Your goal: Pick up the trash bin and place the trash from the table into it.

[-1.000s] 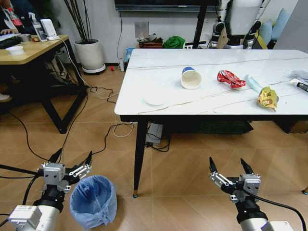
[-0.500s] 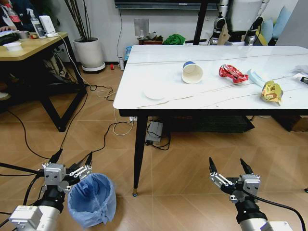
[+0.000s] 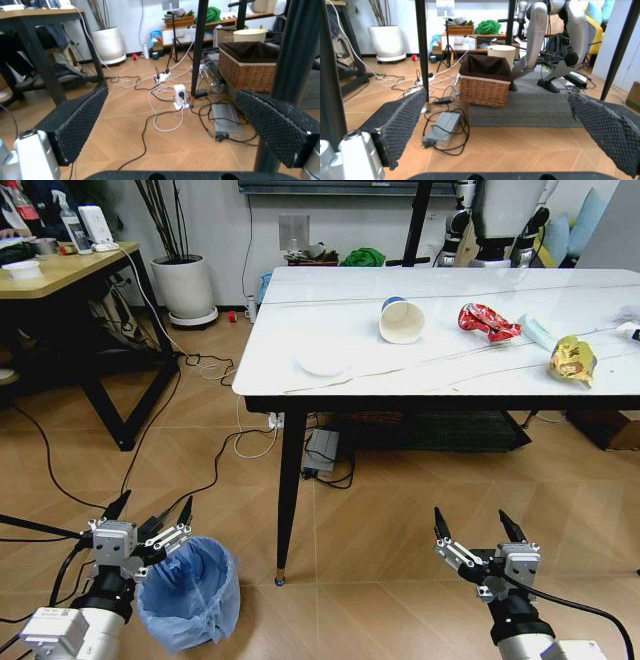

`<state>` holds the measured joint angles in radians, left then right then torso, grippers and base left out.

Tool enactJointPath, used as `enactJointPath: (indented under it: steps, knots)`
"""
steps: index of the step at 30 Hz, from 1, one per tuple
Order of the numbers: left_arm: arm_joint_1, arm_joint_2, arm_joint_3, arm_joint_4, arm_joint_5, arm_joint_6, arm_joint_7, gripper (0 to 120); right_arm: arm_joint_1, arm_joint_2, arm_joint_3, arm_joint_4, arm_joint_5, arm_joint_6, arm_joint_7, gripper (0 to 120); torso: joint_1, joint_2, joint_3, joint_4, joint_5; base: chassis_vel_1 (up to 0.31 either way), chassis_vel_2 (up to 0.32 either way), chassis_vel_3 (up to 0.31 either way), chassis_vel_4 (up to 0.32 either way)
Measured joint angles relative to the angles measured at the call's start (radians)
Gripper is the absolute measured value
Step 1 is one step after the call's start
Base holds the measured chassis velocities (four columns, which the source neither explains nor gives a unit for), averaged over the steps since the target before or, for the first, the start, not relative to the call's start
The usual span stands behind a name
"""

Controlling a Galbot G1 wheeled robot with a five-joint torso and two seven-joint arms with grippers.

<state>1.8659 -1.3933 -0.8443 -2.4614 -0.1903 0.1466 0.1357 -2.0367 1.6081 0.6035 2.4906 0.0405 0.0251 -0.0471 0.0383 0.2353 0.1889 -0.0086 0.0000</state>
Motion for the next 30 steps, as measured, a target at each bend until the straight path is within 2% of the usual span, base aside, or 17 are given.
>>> enactJointPath:
  steps: [30]
  knots:
    - [0.009,0.000,-0.003,0.001,0.005,-0.008,0.003,100,-0.004,0.000,-0.004,0.001,-0.003,0.005,0.002,100,-0.029,-0.119,-0.090,0.0000,0.0000,0.000,0.000,0.000,0.000]
